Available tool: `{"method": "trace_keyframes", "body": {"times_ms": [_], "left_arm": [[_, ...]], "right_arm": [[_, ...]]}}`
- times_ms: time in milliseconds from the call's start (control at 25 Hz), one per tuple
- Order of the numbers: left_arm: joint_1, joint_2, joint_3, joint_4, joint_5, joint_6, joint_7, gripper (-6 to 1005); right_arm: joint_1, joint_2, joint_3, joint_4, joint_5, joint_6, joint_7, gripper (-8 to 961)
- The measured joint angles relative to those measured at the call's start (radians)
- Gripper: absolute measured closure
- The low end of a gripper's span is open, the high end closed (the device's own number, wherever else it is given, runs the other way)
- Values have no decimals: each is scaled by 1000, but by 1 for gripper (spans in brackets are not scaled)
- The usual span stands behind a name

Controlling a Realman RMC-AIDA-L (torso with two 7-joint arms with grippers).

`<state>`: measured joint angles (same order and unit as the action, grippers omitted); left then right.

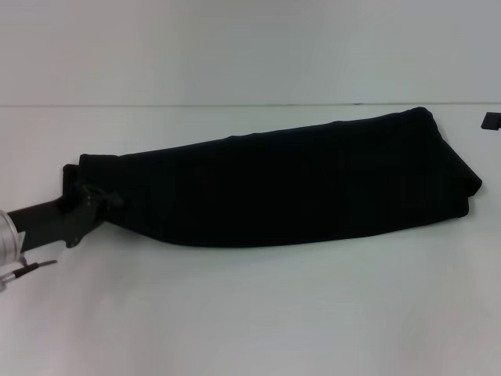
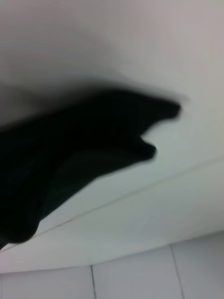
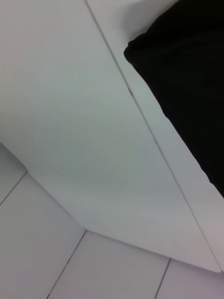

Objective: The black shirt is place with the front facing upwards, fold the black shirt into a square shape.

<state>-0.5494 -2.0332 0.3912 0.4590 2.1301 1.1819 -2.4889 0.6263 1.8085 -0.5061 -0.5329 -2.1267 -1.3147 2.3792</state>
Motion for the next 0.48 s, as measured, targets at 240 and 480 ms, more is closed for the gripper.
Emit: {"method": "trace_keyframes", "body": {"times_ms": [240,480], "left_arm": [[-13,28,36,48,19,-33,63,985],[-47,57,58,51,86,-132,36,984]], "right_arm": [[-5,0,4,-1,4,5,0,5],[-6,1,17,-4,5,8,-1,6]]}}
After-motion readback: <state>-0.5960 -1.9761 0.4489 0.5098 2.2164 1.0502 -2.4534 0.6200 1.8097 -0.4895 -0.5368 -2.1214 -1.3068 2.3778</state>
